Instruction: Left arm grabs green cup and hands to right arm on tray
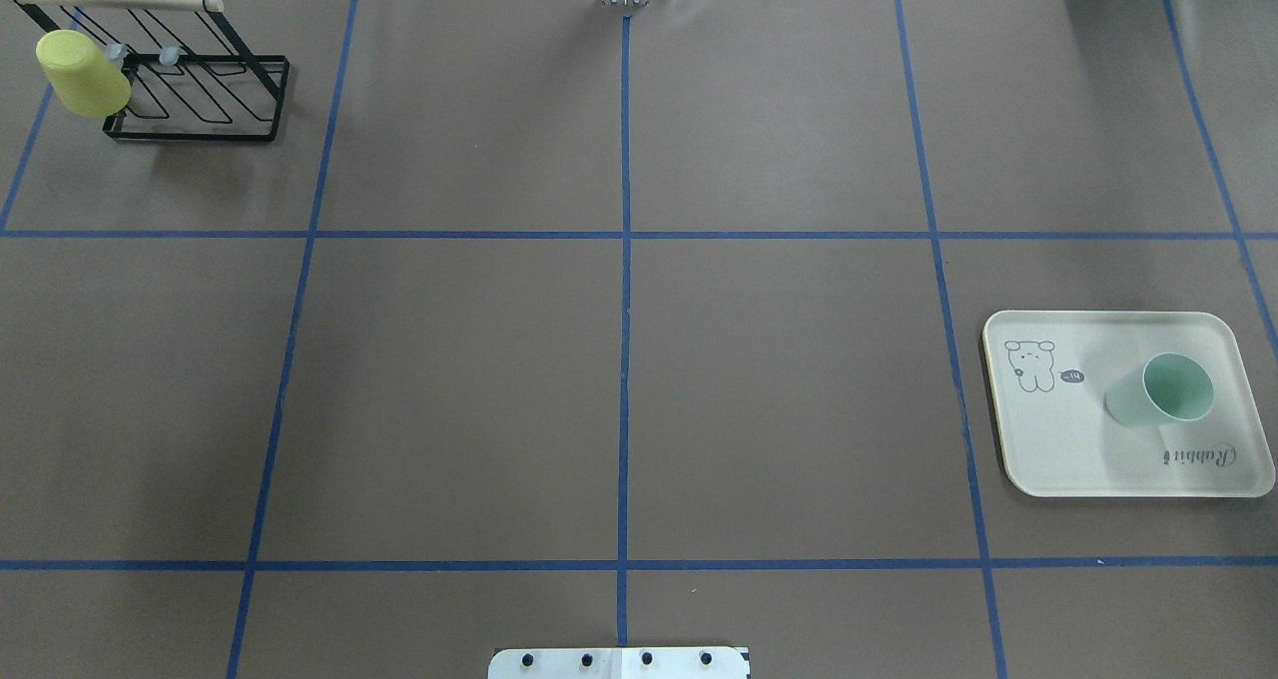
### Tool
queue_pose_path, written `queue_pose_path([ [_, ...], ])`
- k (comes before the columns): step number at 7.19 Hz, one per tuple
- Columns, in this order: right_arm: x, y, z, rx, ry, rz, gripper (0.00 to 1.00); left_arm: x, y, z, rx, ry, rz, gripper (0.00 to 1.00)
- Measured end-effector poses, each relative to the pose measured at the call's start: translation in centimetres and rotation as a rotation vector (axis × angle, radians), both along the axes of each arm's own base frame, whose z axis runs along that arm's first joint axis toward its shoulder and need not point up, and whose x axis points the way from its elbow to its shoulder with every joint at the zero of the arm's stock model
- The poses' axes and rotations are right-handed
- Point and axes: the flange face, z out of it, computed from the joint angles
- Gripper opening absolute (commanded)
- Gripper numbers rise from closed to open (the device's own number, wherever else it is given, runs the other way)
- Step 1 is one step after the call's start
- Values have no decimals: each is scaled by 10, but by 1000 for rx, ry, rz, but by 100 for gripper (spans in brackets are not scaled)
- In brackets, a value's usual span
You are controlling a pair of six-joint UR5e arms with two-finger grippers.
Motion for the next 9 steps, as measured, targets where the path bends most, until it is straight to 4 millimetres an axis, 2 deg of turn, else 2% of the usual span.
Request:
queue_pose_path([
  [1, 0, 1, 1, -4, -8, -1, 100, -3, 2, 4, -6, 0, -5, 100],
  [4, 2, 7, 7, -18, -16, 2, 100, -32, 6, 13, -29, 1, -68, 100],
  [9, 5, 25, 19, -44, -16, 8, 100, -37, 14, 19, -41, -2, -78, 100],
])
